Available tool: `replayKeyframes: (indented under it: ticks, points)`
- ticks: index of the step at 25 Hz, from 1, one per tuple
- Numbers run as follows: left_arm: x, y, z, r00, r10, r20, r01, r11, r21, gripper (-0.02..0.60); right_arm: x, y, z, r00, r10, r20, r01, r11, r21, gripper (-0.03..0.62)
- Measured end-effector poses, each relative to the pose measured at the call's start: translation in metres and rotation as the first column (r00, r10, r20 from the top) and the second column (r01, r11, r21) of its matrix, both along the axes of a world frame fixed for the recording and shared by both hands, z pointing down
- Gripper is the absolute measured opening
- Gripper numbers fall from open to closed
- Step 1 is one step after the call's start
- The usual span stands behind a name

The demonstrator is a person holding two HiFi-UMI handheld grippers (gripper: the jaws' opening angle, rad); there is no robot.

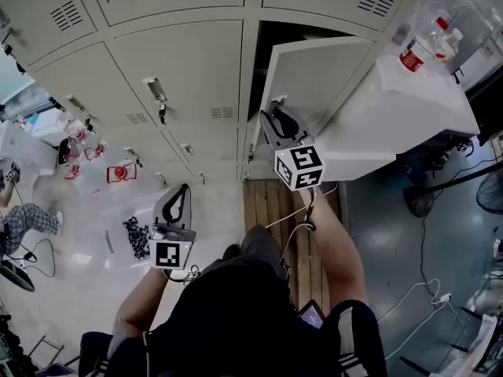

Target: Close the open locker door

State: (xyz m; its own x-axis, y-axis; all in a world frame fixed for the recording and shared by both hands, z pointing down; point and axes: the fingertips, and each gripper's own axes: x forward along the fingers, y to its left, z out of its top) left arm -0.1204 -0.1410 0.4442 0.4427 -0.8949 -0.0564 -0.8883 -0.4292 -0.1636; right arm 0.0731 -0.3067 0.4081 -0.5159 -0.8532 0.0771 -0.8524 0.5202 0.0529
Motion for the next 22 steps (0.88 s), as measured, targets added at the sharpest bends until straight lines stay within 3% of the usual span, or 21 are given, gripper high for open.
replayKeyframes:
  ticks: [12,22]
  points:
    - [0.027,-0.015,-0.009,0.988,-0.157,0.002,0.157,0.987,-0.026,0.003,-0.009,-0.030,0.000,0.999,0.030,-0.042,-0.029,0.999,0.019,0.104]
    - [0.010,-0.017,-0.002,0.986,-0.166,-0.013,0.165,0.986,-0.022,0.003,-0.013,-0.048,0.000,0.995,0.086,-0.044,-0.085,0.996,0.020,0.101]
